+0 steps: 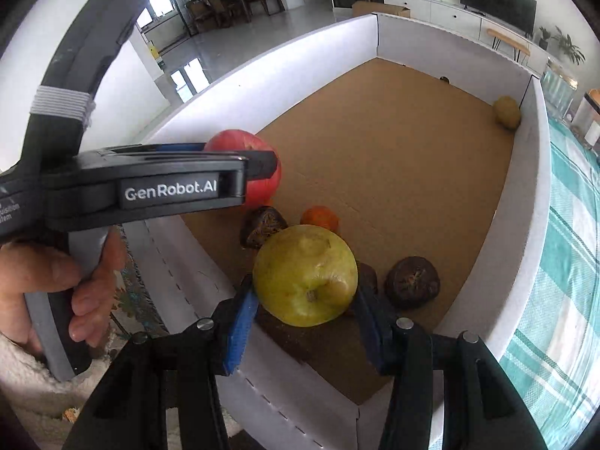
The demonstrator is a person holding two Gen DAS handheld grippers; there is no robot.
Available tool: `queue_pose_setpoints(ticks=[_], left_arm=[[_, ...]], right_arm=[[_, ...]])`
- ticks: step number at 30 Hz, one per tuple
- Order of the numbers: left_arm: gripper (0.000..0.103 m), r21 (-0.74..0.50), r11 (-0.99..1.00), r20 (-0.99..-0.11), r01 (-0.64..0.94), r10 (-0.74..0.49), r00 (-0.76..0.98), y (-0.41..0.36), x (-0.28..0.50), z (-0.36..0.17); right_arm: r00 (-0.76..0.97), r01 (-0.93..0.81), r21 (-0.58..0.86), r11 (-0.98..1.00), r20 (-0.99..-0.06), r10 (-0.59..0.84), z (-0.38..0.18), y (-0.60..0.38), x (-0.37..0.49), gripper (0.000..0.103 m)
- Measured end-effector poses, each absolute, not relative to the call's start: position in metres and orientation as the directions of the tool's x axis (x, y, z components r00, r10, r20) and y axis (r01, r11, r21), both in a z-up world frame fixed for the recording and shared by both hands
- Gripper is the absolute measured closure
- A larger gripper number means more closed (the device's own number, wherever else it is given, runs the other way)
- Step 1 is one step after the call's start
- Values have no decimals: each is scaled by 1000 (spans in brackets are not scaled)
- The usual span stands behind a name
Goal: Organize fruits
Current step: 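Carry the apple and pear into the box and open both tools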
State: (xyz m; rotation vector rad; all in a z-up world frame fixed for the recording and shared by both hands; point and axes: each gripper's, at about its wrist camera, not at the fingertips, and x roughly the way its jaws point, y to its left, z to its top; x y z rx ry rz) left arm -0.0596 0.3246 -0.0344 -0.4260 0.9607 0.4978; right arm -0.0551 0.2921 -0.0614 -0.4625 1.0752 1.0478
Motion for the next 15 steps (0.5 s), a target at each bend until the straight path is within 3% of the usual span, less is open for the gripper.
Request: queue_pose_setpoints(ticks=[3,5,7,11,15], left_arm=[[19,-123,820,-833,-559,221,508,327,-61,-26],[19,-125,822,-827,-555,223,516,328,-62,-21],[19,-127,814,-813,-567,243,530,331,-66,-13],[13,-71,787,-758,-613,357,546,332,-79,7],[13,15,766,-702,-642,466,539,322,-90,23]], right_arm=[[104,-868,152,472,-875,473,-60,291,-54,50],[106,-863,173,475,-857,504,-55,287,-46,30],[106,-846,206,492,-838,535,-50,281,-37,21],[72,-772,363,522,-766,639,-29,260,-9,20],[129,-709,408,575,-726,675,-4,237,14,13]])
